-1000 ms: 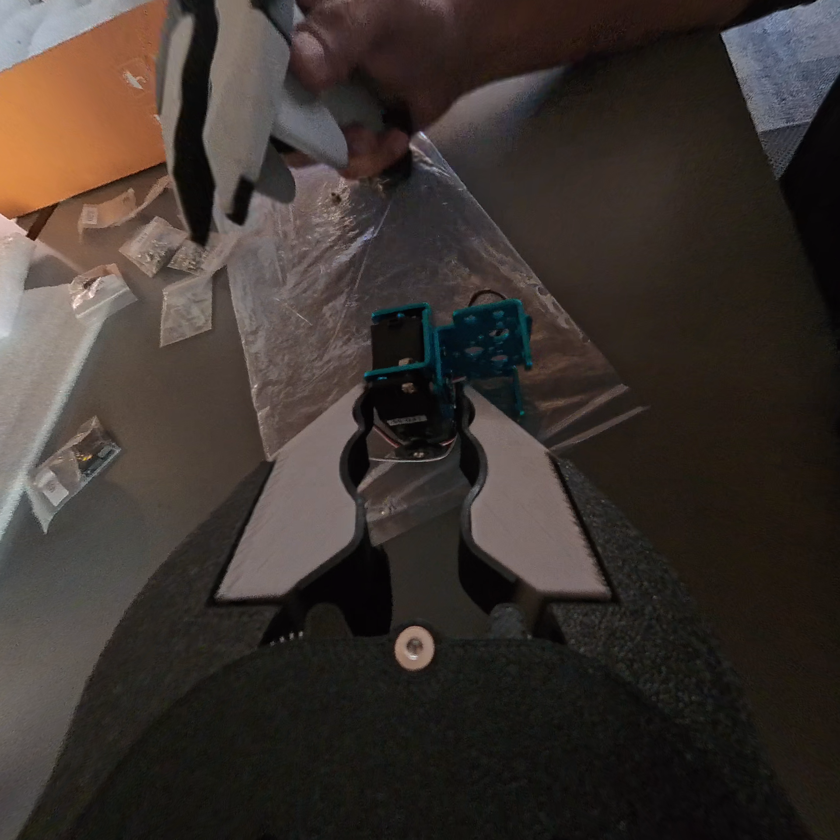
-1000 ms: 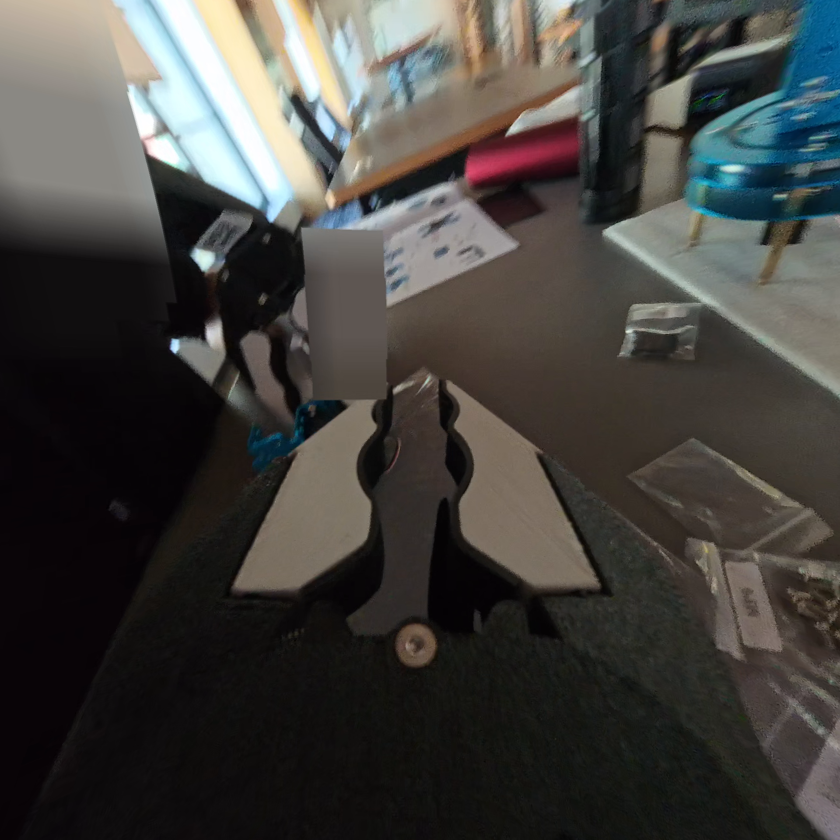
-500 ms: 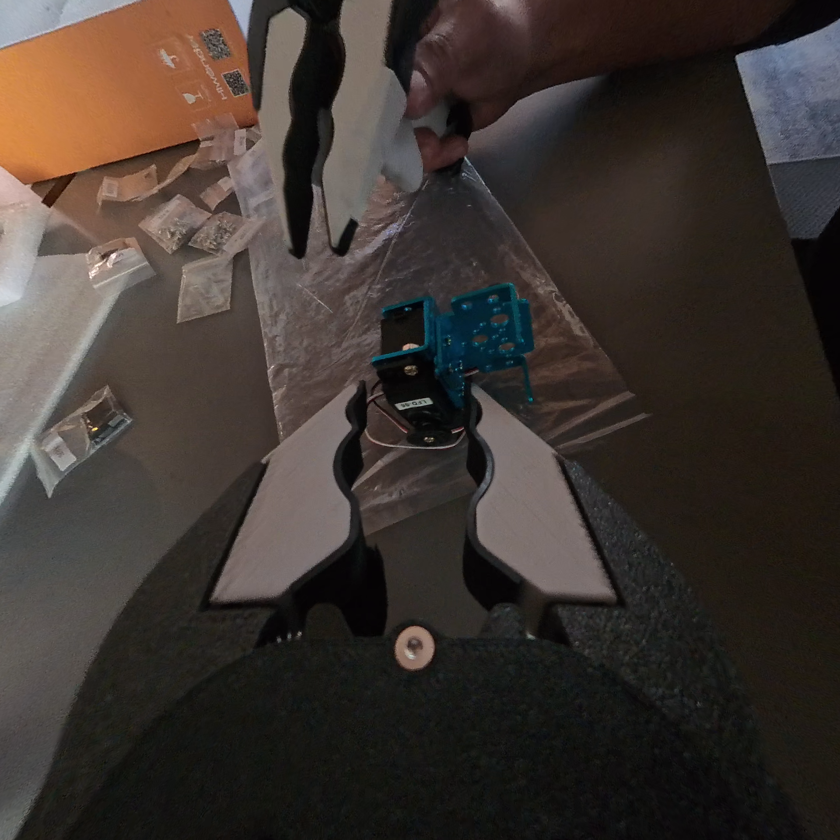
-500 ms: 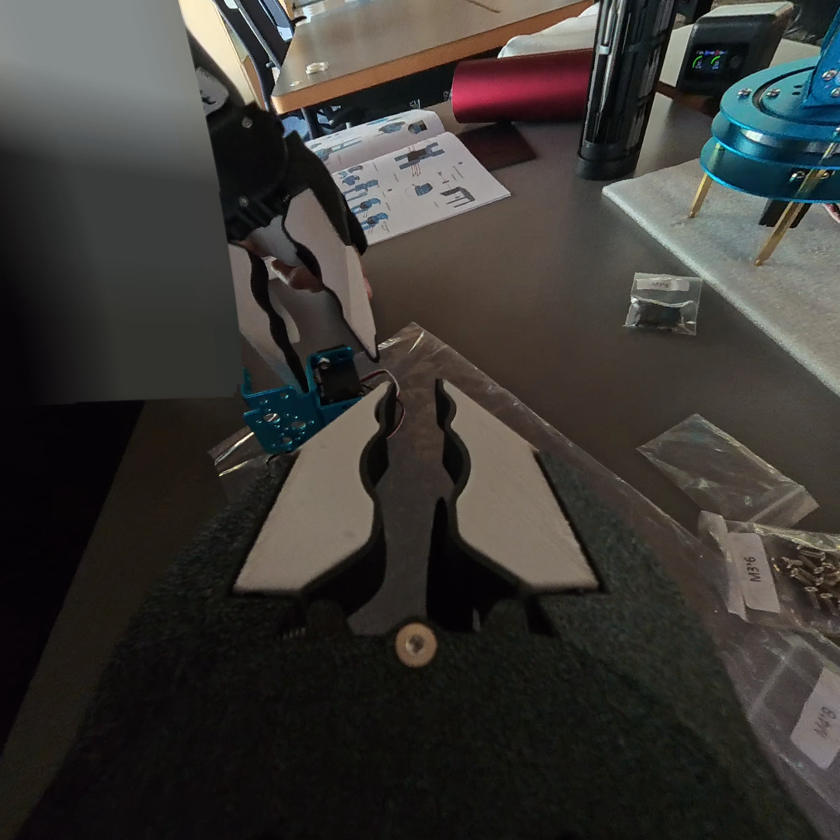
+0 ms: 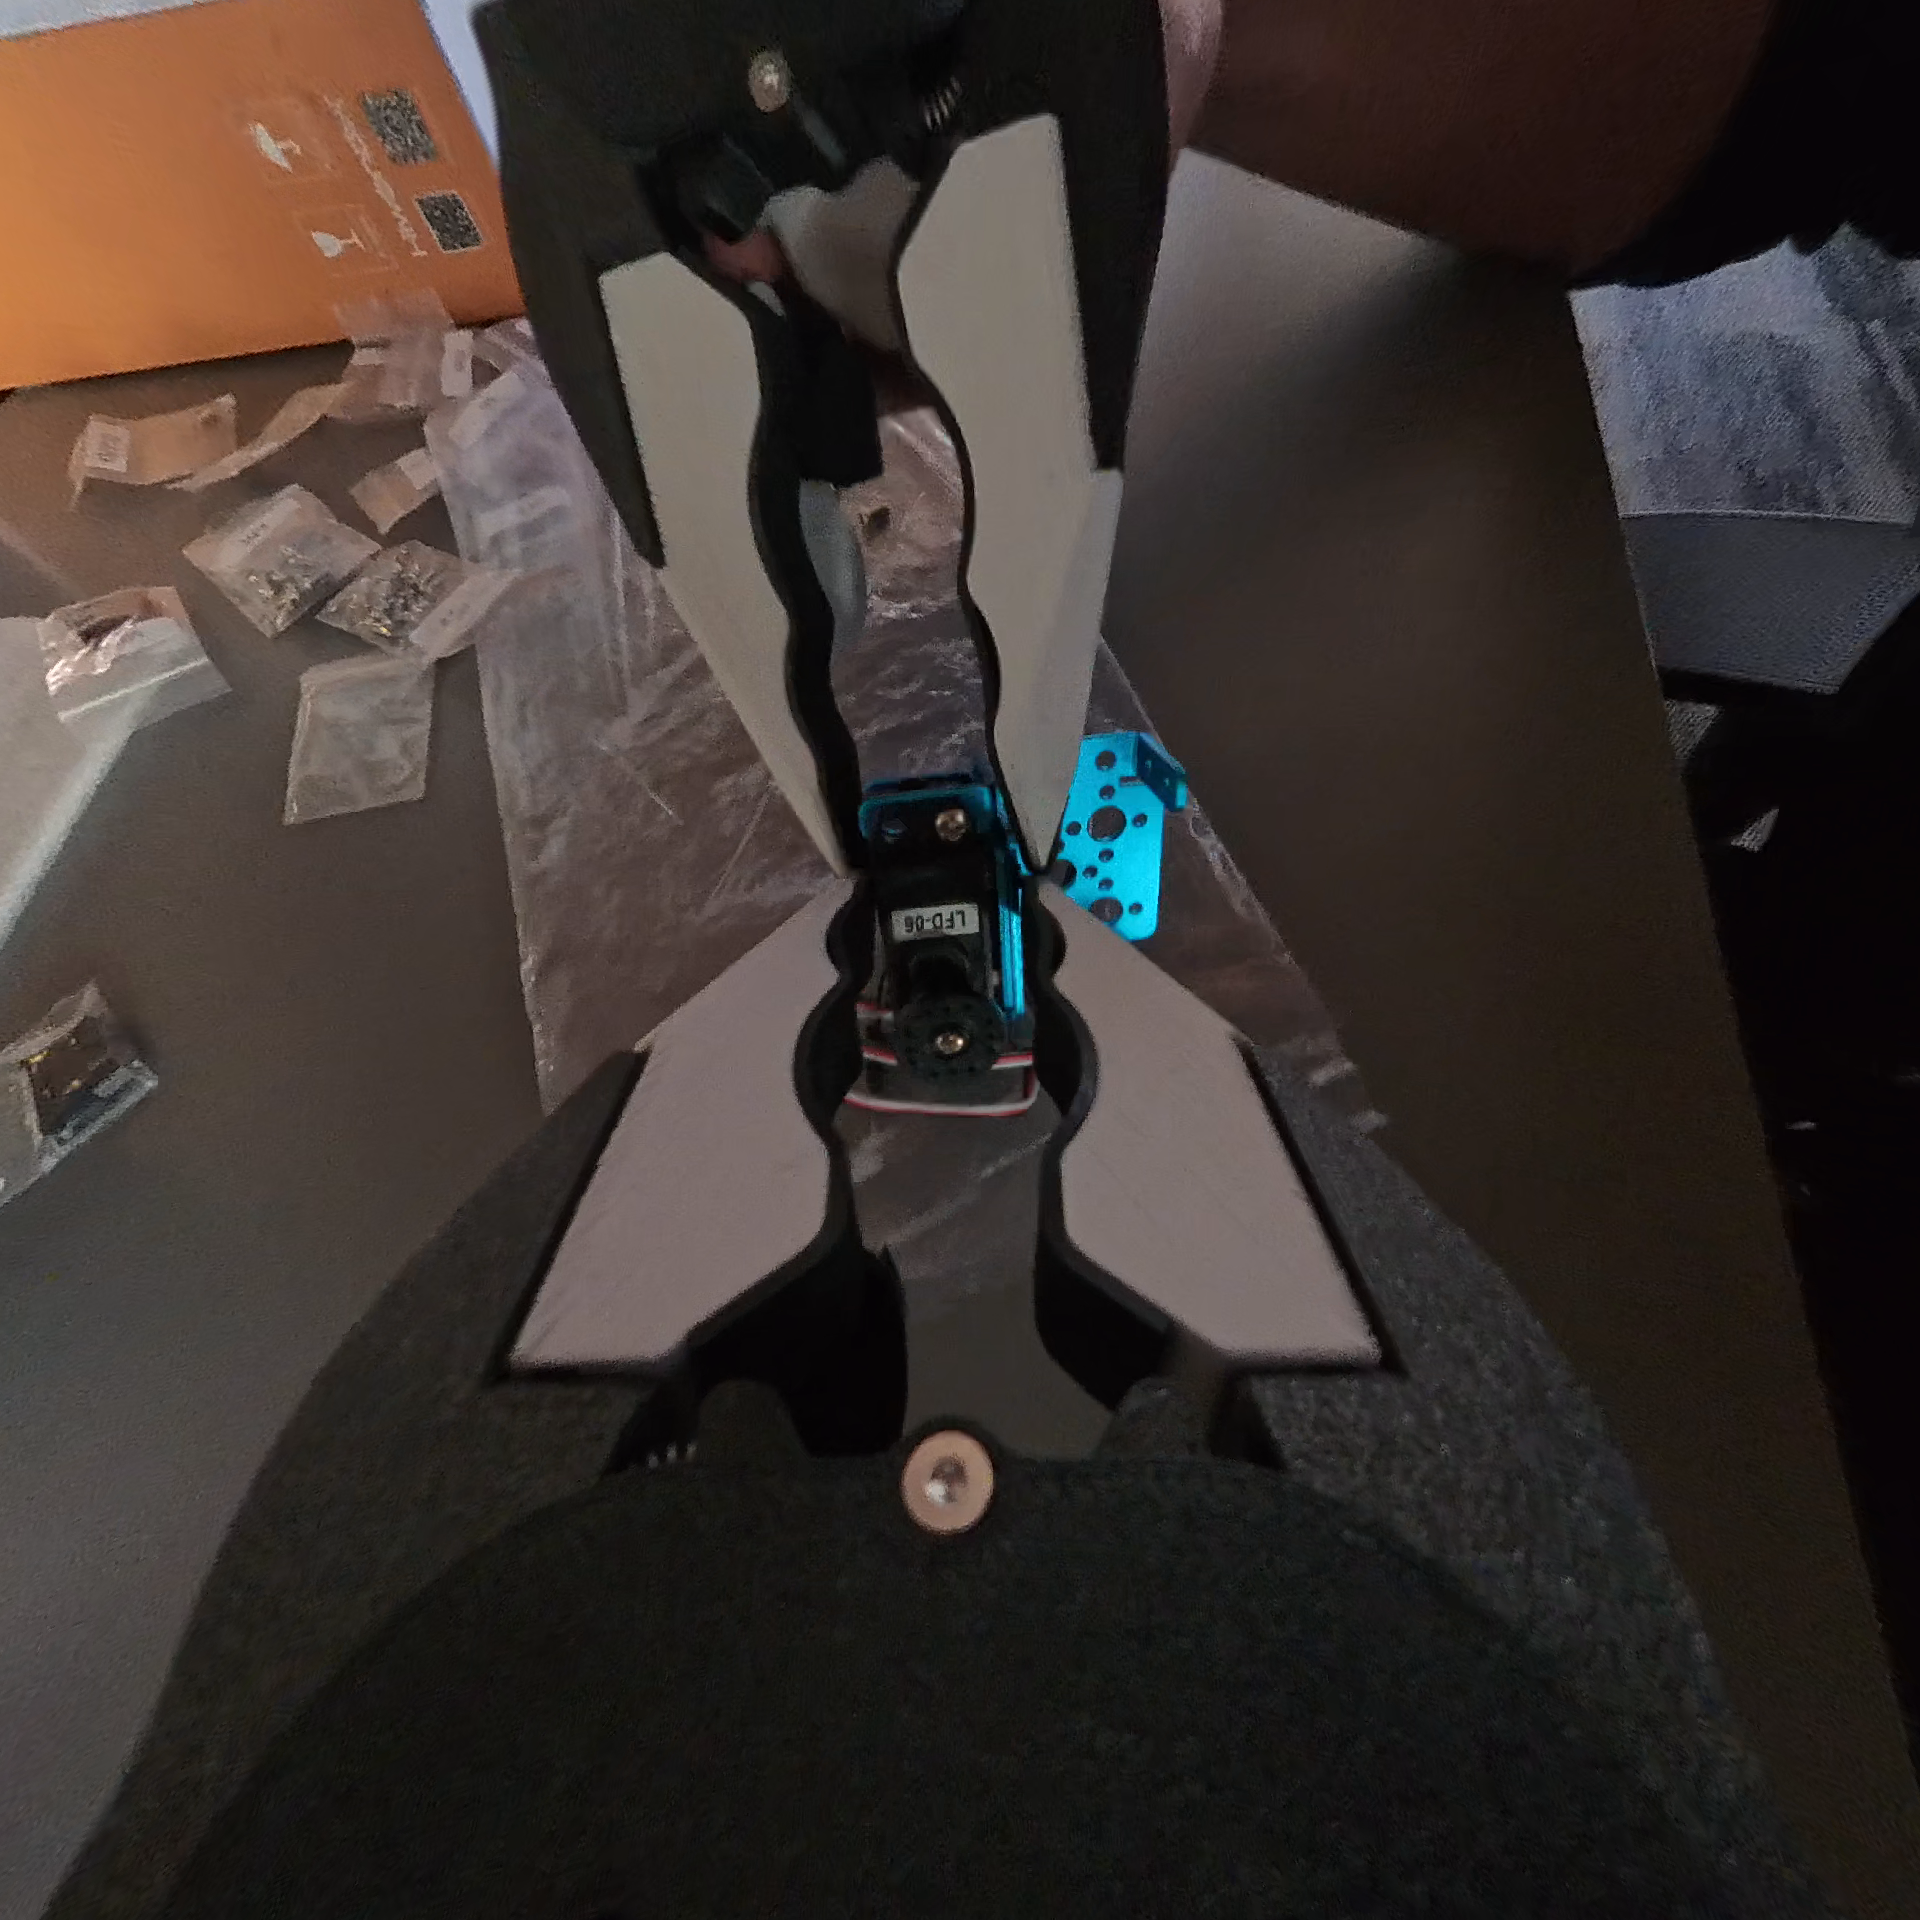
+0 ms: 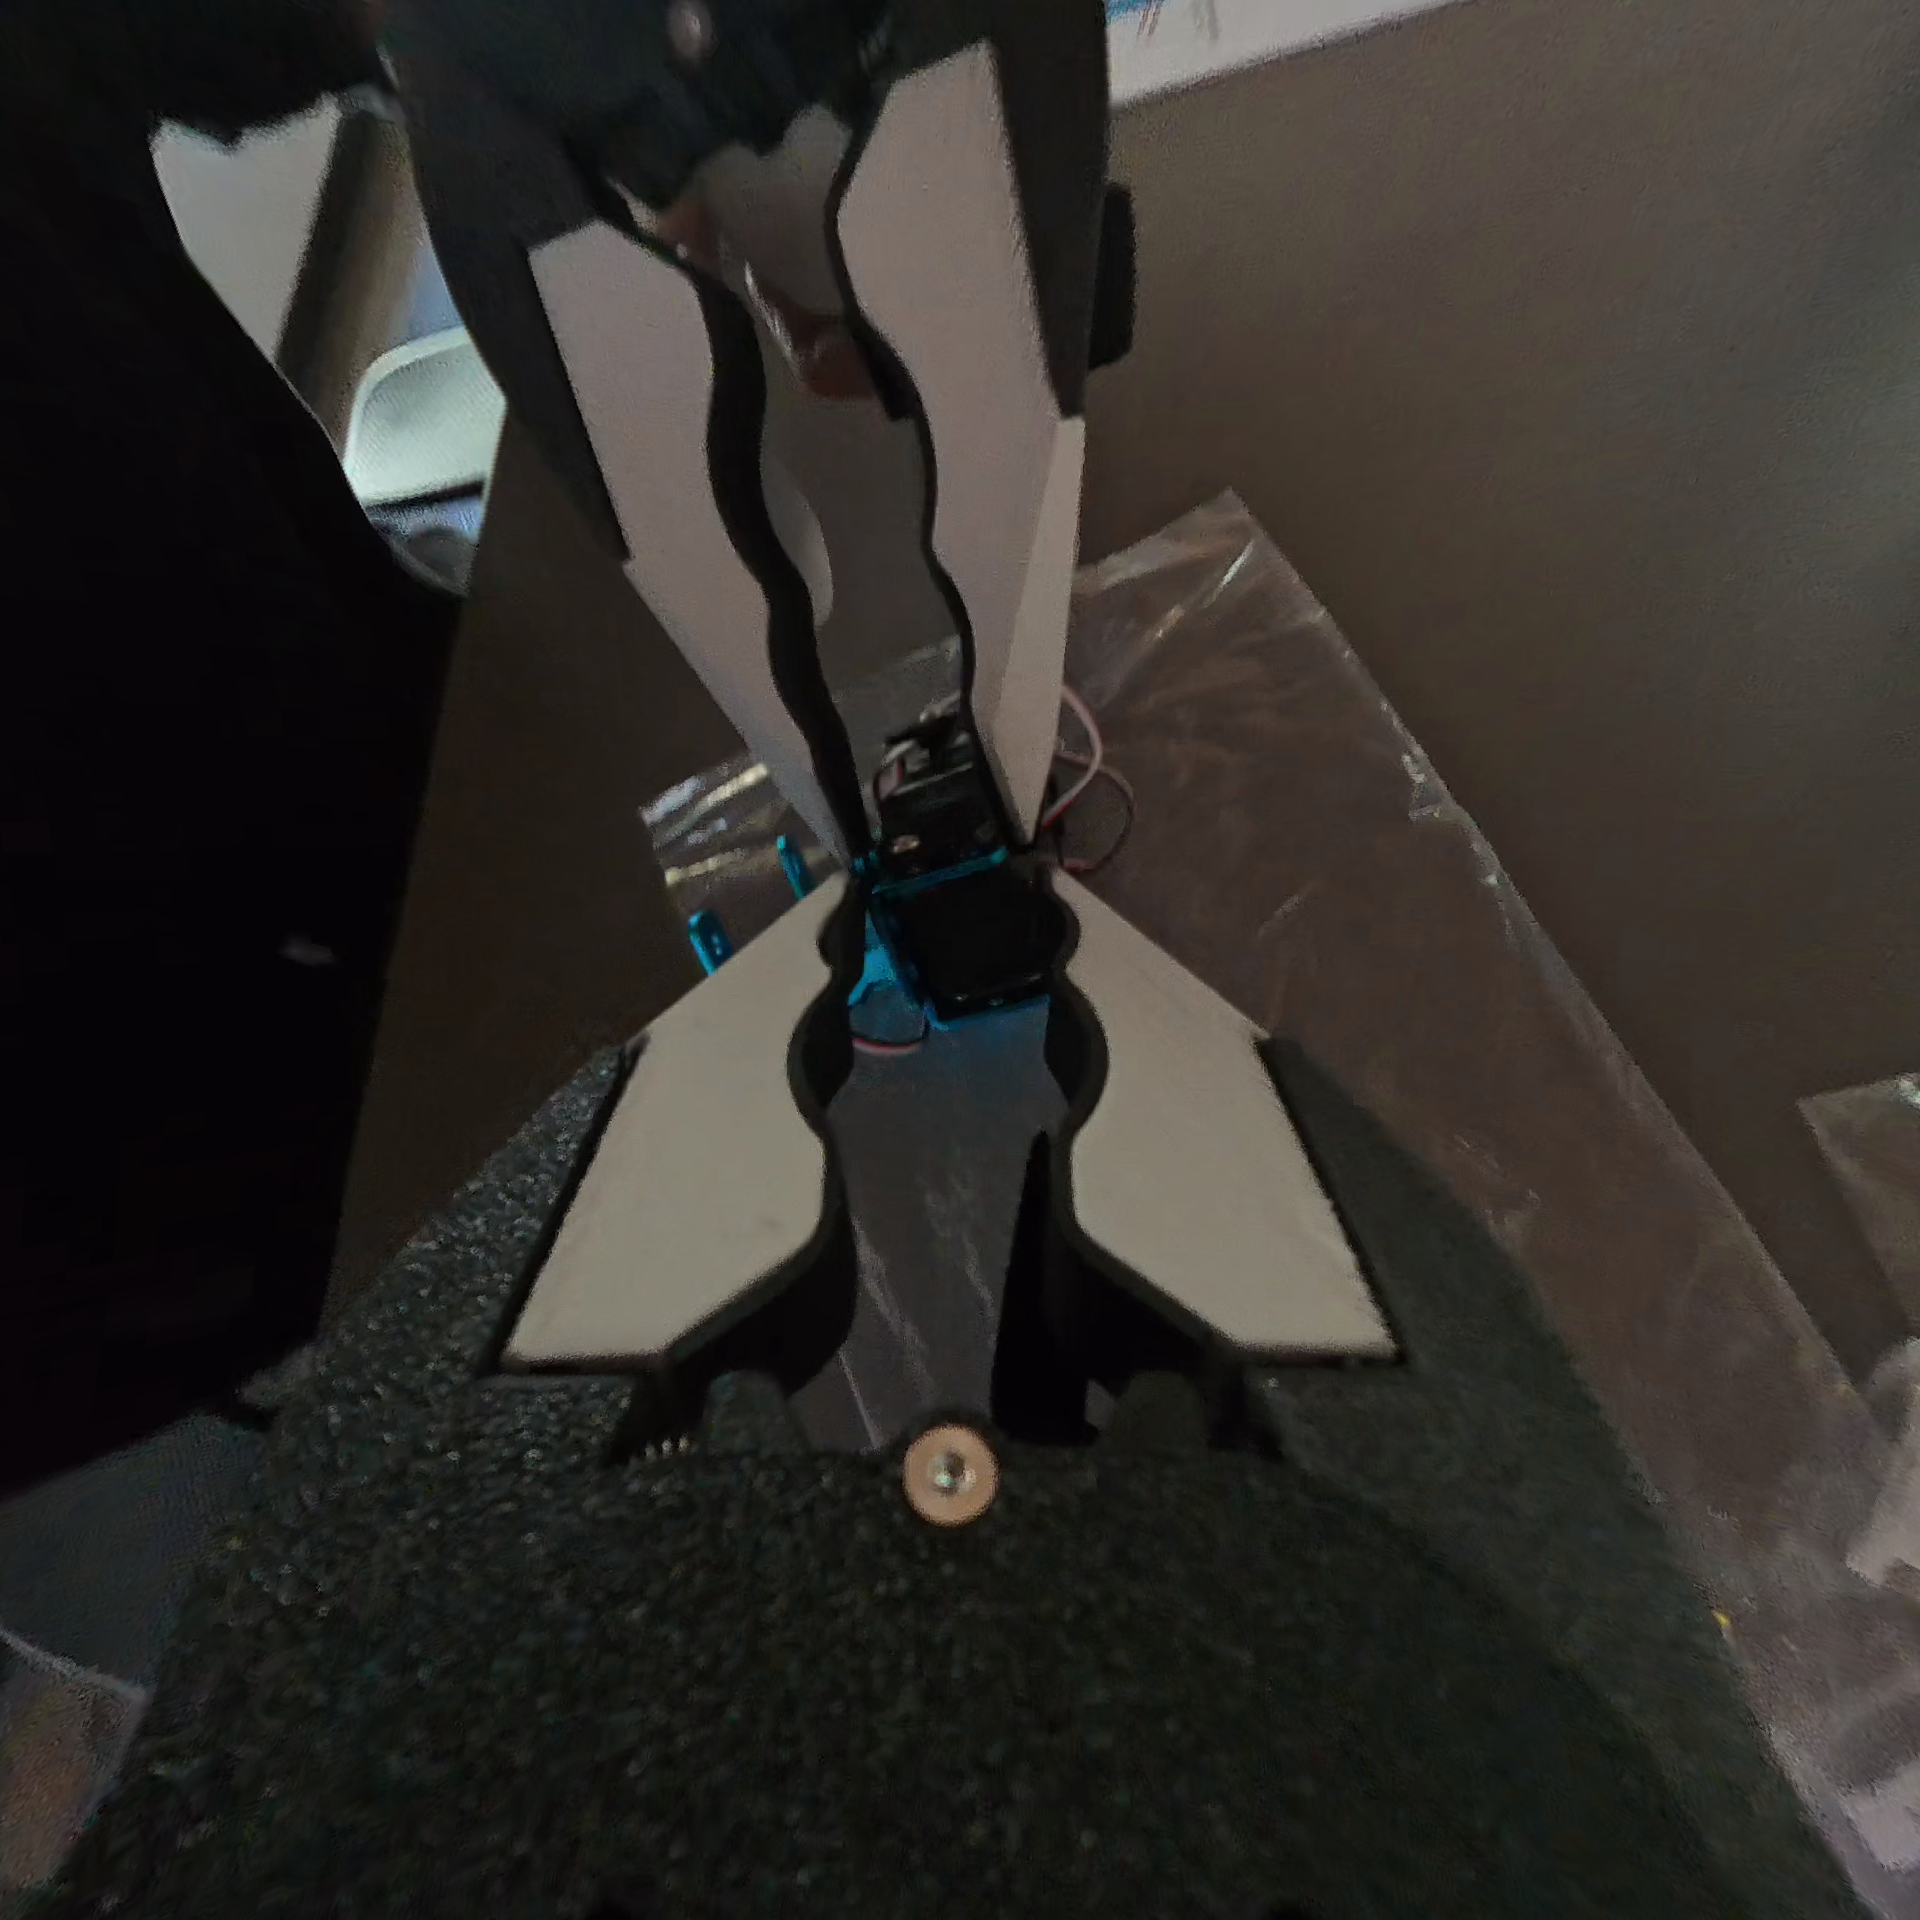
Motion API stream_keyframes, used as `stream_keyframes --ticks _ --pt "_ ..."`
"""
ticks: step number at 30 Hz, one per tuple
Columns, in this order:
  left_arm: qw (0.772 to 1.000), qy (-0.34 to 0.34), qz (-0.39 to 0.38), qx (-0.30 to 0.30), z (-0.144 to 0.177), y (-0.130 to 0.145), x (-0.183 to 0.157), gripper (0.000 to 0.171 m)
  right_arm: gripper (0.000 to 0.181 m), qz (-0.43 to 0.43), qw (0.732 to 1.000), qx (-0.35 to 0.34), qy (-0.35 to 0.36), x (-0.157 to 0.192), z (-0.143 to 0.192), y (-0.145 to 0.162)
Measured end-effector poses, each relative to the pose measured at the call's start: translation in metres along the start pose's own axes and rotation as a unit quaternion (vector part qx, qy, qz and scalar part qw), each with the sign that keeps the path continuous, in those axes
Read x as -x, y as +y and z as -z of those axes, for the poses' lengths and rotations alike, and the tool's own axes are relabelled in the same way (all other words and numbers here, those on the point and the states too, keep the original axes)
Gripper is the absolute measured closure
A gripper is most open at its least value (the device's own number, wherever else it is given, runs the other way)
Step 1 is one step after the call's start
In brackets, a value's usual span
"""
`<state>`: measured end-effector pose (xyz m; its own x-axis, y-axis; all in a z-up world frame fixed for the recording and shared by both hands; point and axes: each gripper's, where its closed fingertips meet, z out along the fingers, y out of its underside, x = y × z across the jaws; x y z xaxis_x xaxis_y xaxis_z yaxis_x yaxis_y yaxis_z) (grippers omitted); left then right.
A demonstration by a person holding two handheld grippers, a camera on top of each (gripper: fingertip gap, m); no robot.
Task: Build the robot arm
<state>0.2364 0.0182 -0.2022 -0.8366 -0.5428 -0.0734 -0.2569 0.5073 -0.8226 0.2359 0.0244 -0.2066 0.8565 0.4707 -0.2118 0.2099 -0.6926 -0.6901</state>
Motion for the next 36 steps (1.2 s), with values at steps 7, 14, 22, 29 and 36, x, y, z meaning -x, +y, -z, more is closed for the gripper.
stream_keyframes --ticks 7,14,22,29,36 --pt "1.000 0.011 0.005 -0.002 0.016 -0.004 0.007 0.132 0.154 0.051 0.998 0.002 0.031 -0.013 0.018 0.047" --pt "1.000 0.008 -0.015 -0.023 0.014 0.001 0.018 0.131 0.154 0.042 0.999 -0.016 0.018 -0.012 0.020 0.053" --pt "0.999 -0.038 -0.020 -0.025 0.020 0.016 0.022 0.133 0.131 -0.007 1.000 -0.025 0.015 -0.010 0.009 0.033" --pt "0.995 -0.074 0.028 -0.065 0.032 0.005 0.041 0.135 0.153 0.088 0.990 -0.002 0.114 -0.012 0.011 0.028" --pt "0.985 -0.061 0.087 -0.139 0.048 -0.016 0.047 0.138 0.154 -0.024 0.946 -0.300 -0.124 0.021 0.086 -0.028"
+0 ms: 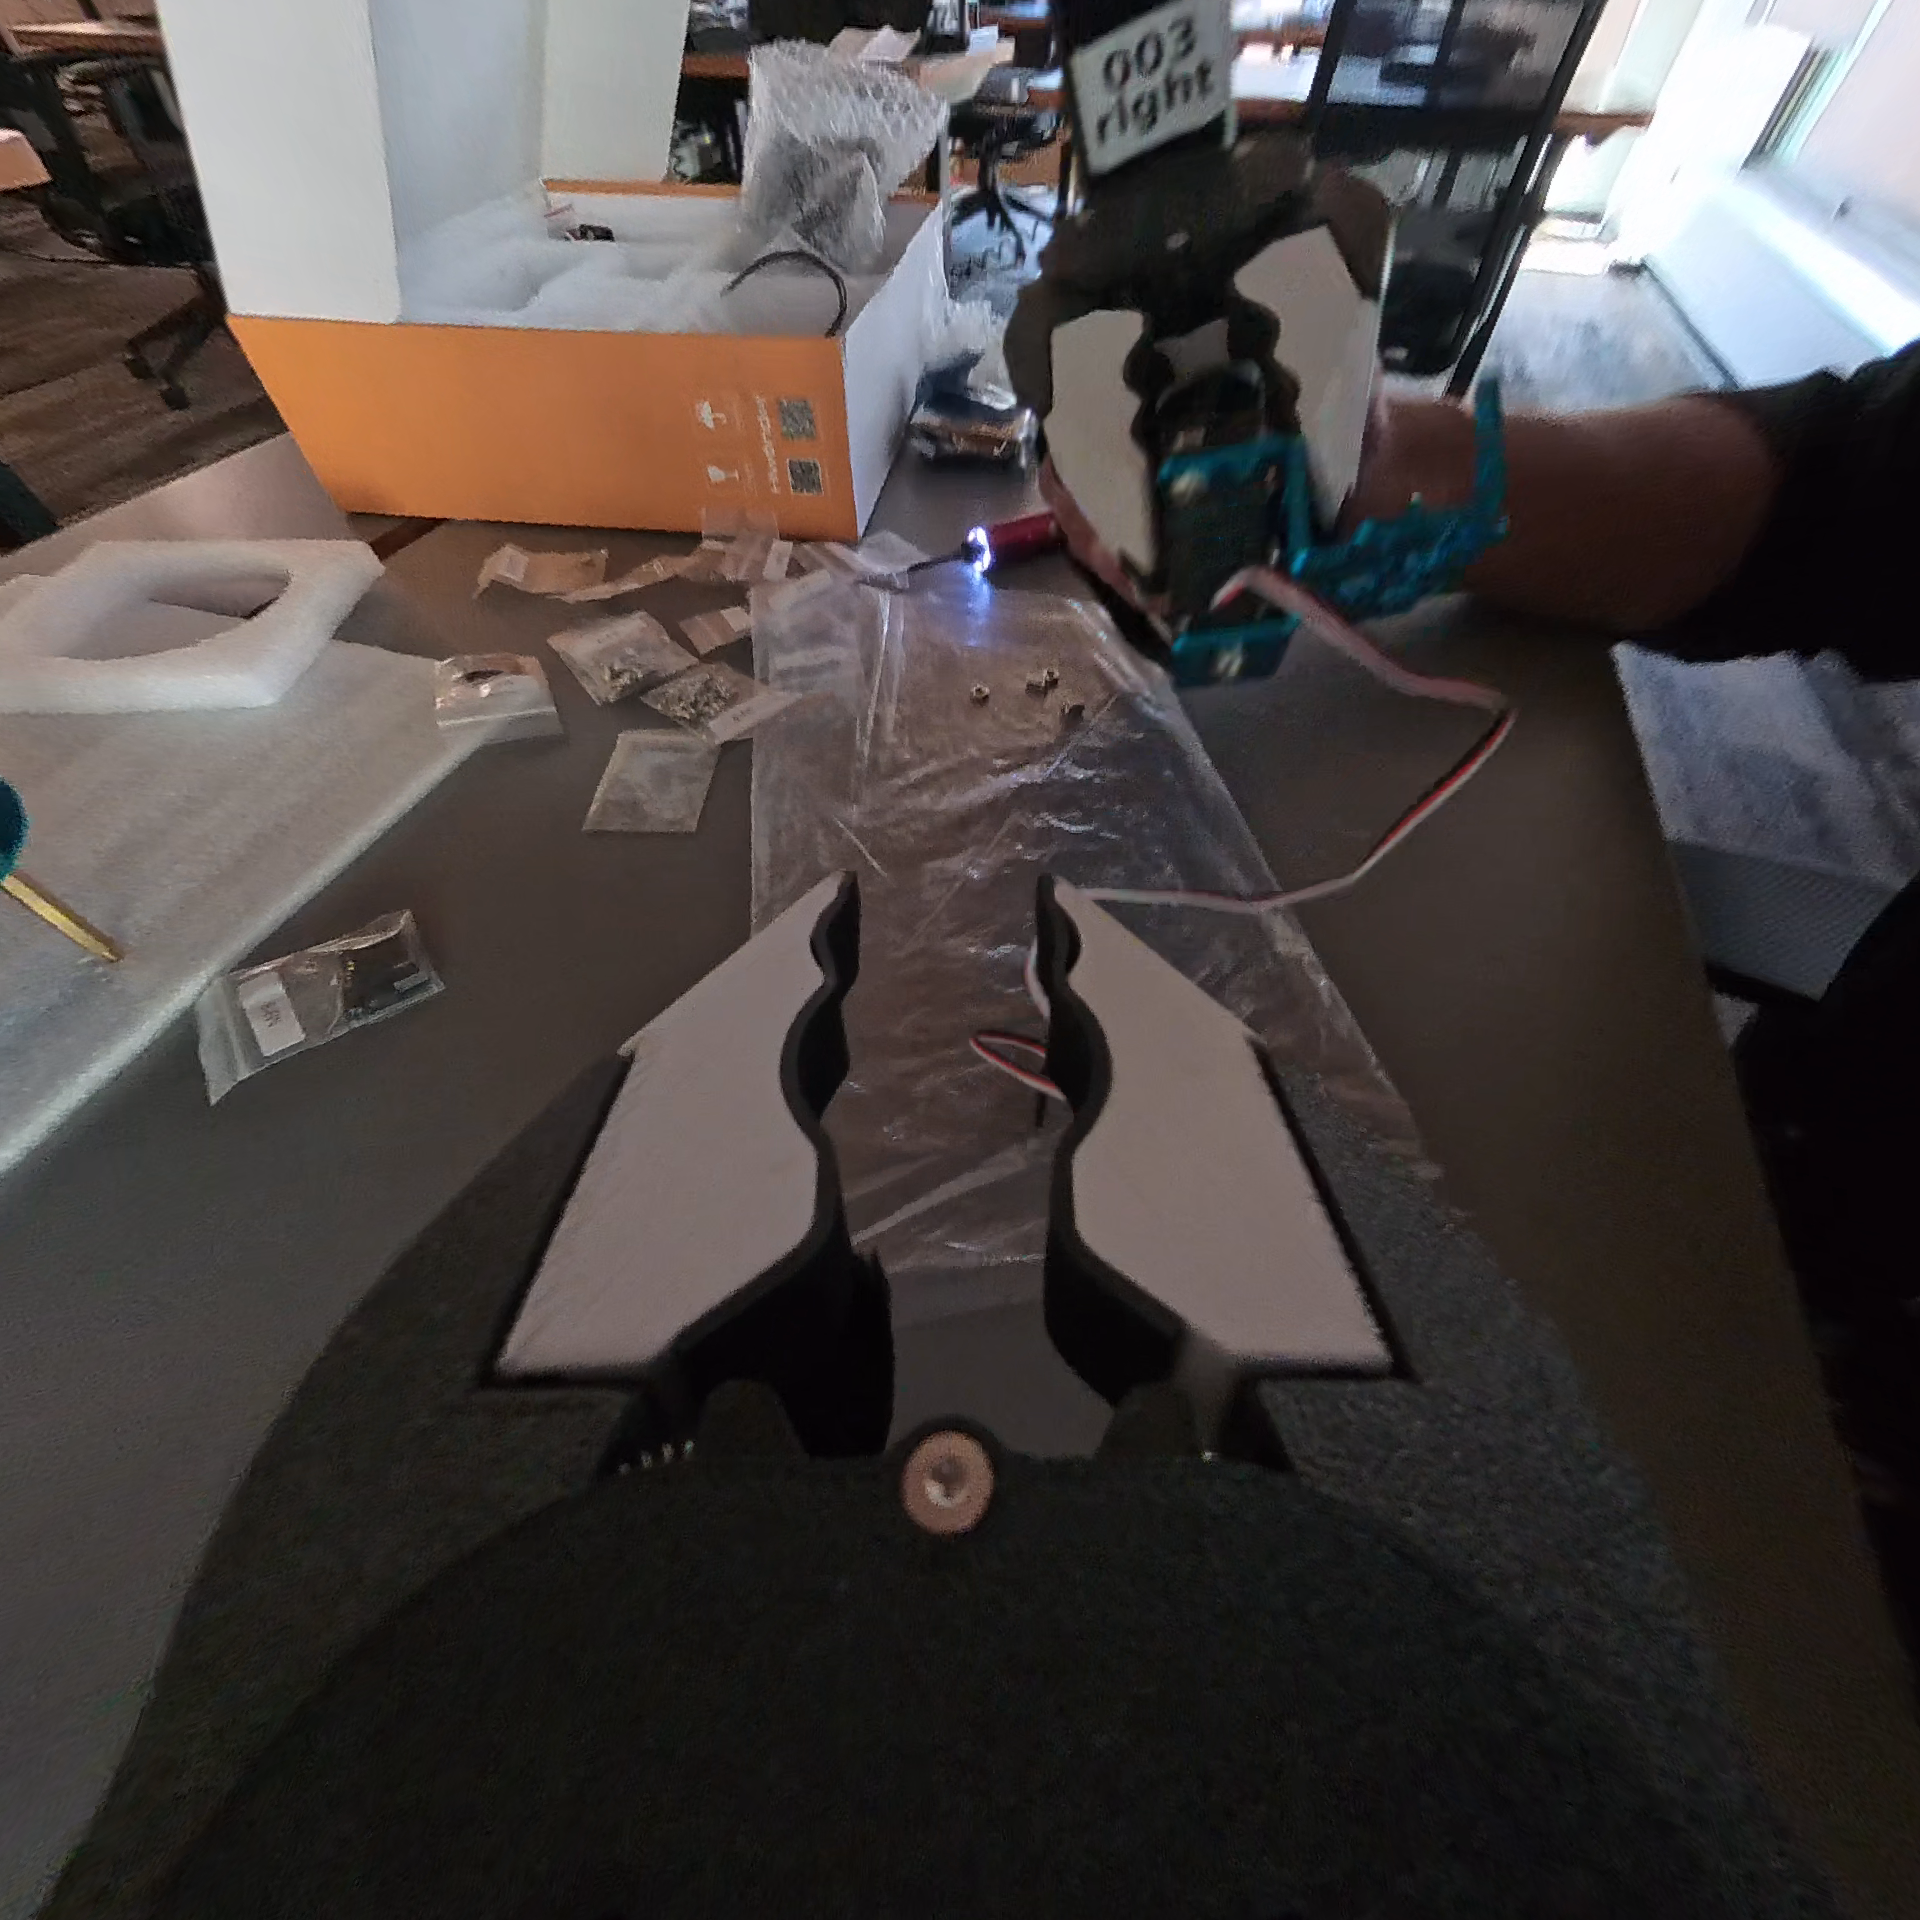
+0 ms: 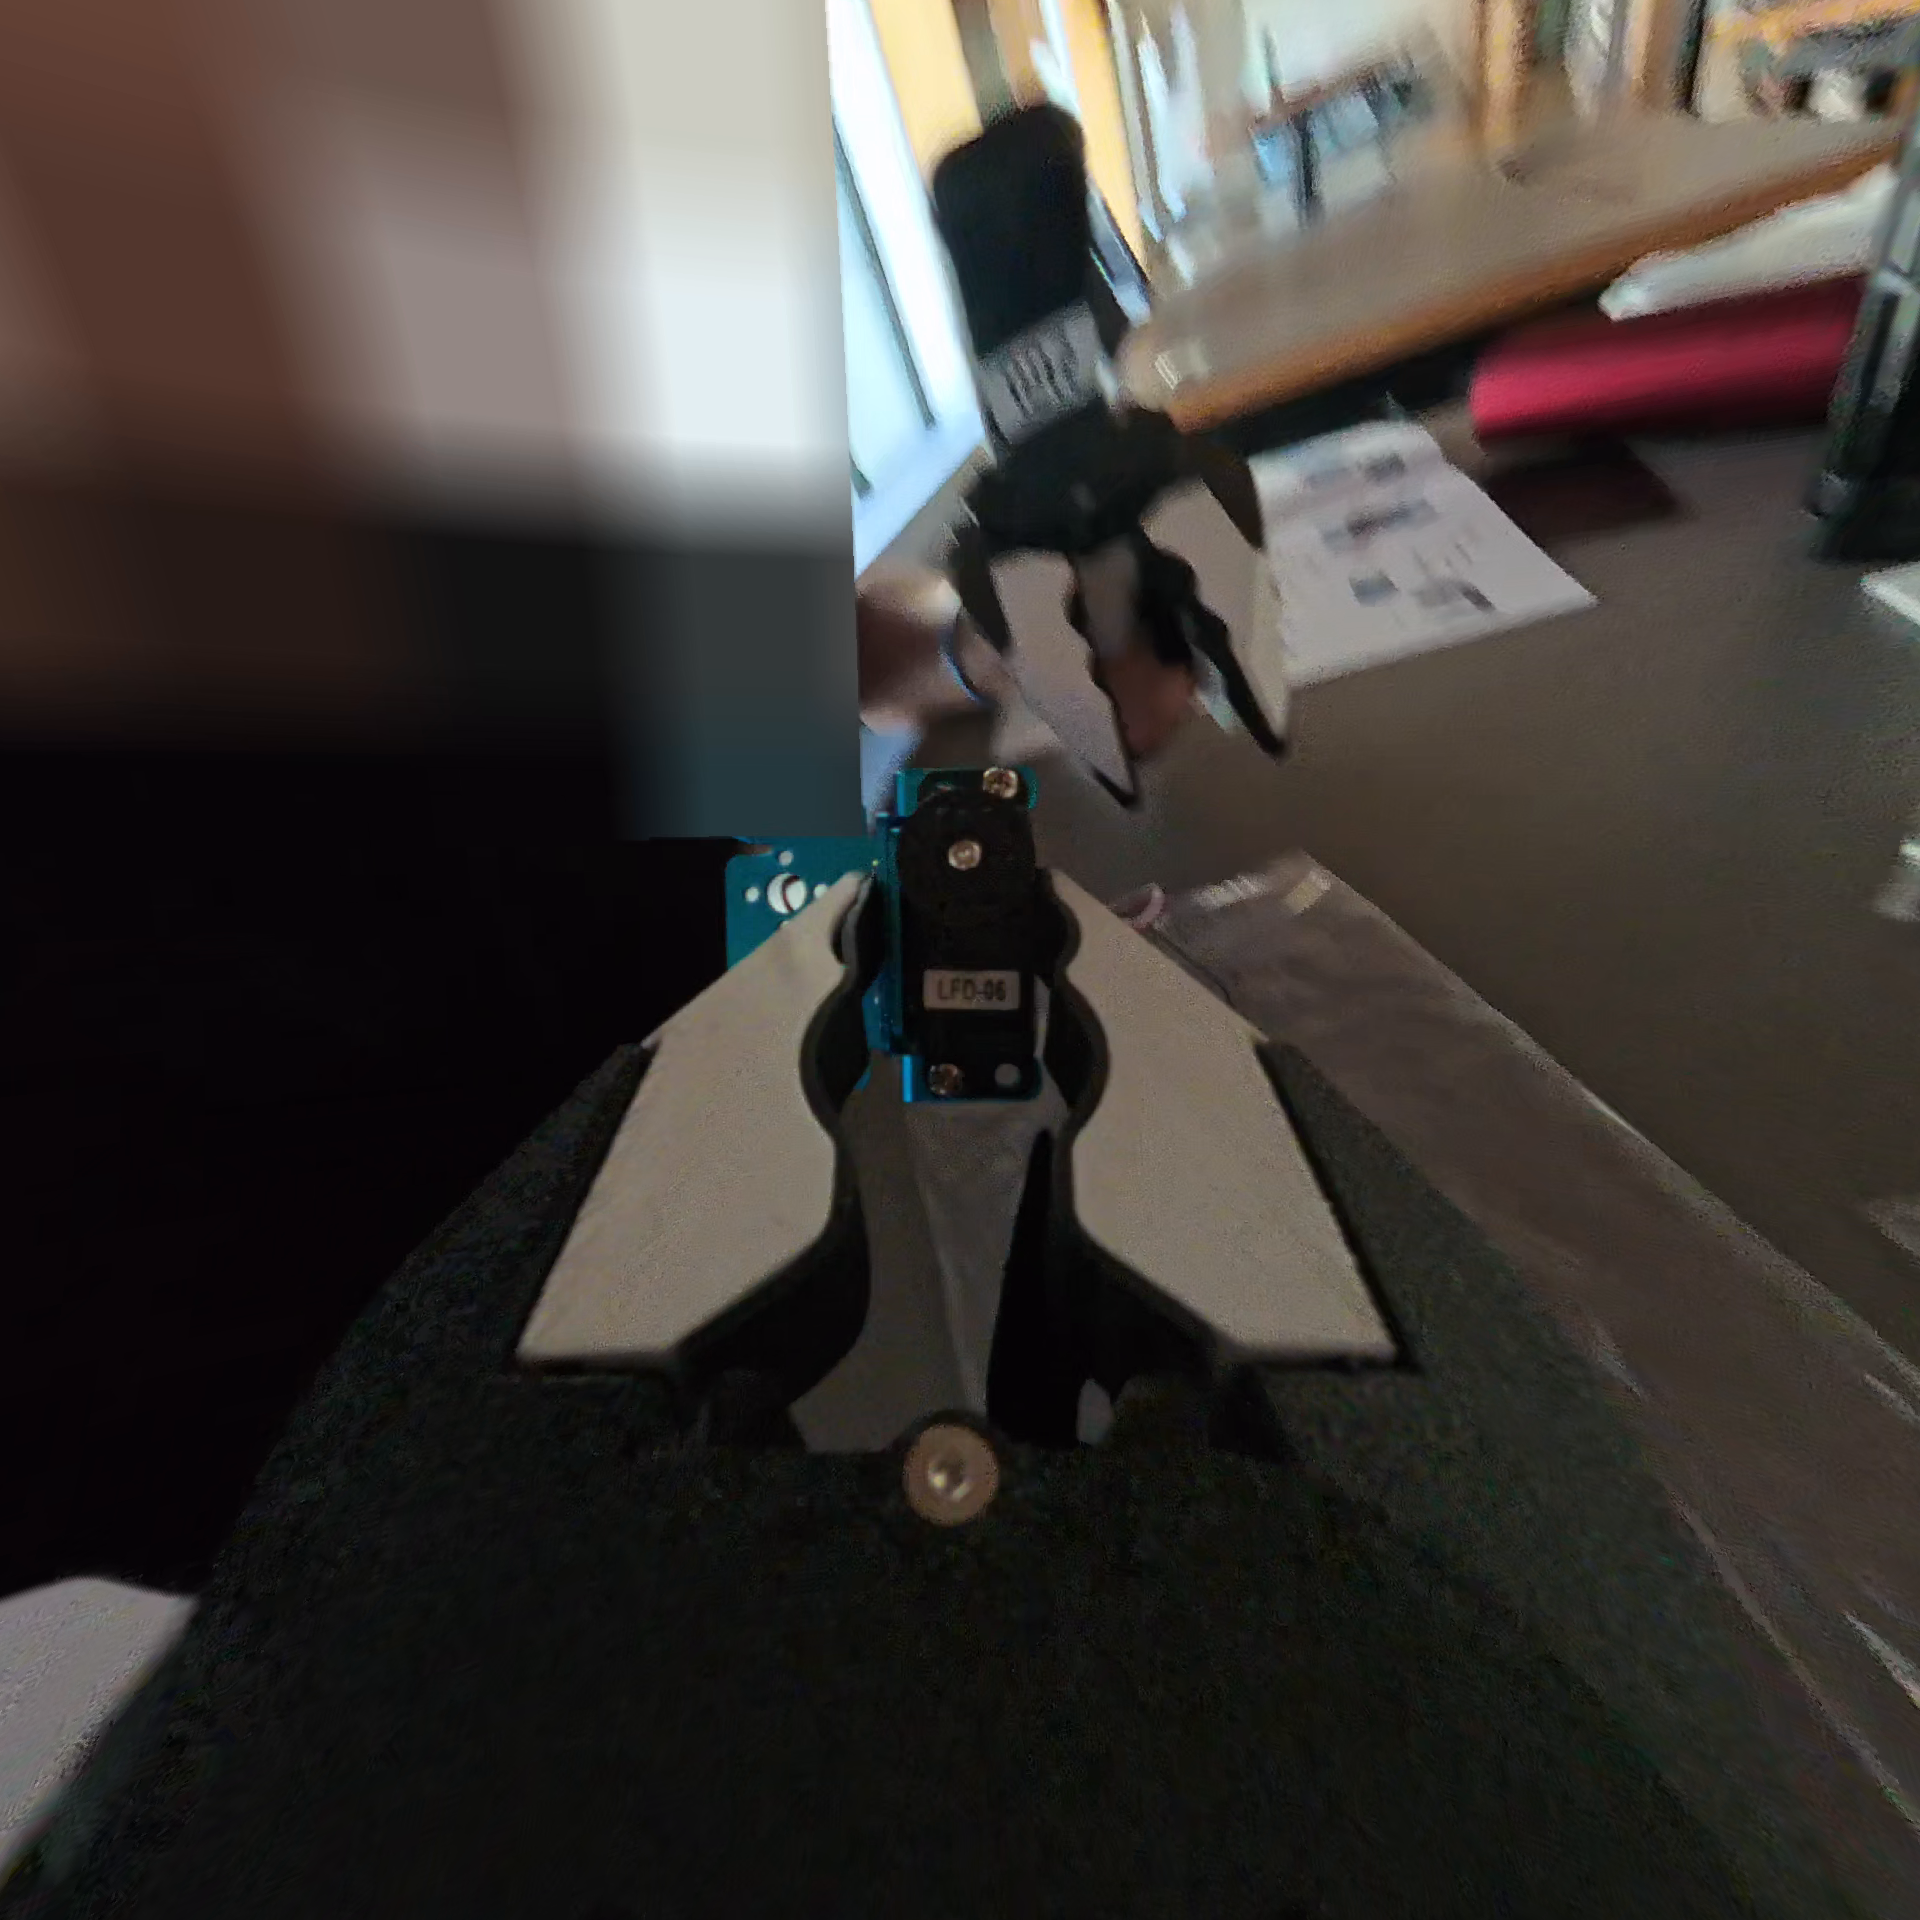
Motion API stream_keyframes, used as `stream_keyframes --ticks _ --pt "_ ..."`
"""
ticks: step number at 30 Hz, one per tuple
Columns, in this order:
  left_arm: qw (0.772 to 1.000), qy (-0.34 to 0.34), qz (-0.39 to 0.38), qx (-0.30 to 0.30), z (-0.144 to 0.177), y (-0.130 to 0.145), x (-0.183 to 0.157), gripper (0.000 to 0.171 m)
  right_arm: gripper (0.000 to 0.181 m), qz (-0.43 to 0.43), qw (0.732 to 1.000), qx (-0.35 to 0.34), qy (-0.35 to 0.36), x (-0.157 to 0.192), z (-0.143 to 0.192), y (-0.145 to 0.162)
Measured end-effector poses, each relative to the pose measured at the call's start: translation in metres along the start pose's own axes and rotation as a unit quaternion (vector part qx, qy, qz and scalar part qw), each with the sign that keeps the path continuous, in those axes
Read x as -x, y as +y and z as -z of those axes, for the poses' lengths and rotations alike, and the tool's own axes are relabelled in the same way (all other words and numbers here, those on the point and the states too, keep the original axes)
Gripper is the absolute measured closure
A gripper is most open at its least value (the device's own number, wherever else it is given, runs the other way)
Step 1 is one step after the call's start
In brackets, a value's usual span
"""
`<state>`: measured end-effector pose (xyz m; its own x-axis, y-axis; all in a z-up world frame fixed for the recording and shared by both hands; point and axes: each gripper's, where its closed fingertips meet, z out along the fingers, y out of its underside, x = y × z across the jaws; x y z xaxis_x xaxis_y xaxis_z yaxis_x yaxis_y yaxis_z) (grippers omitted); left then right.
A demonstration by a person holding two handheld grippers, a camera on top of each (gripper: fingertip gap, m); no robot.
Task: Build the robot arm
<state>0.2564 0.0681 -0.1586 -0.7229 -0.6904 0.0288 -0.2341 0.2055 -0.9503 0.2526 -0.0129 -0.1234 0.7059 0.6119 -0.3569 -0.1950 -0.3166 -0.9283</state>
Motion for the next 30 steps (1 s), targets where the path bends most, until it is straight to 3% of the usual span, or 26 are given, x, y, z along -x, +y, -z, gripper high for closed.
stream_keyframes --ticks 4,9,16,30 --pt "0.999 0.009 0.027 -0.013 0.002 -0.003 0.002 0.138 0.155 -0.071 0.984 -0.117 -0.111 0.015 0.019 -0.030" --pt "1.000 0.015 0.023 0.005 -0.003 0.006 -0.001 0.138 0.155 -0.096 0.970 -0.161 -0.155 0.019 0.029 -0.039" --pt "0.999 0.021 0.015 0.029 -0.012 0.020 -0.007 0.138 0.155 -0.089 0.971 -0.157 -0.157 0.022 0.030 -0.039" --pt "0.999 0.016 0.008 0.029 -0.011 0.019 -0.007 0.138 0.155 -0.093 0.973 -0.149 -0.153 0.020 0.026 -0.035"
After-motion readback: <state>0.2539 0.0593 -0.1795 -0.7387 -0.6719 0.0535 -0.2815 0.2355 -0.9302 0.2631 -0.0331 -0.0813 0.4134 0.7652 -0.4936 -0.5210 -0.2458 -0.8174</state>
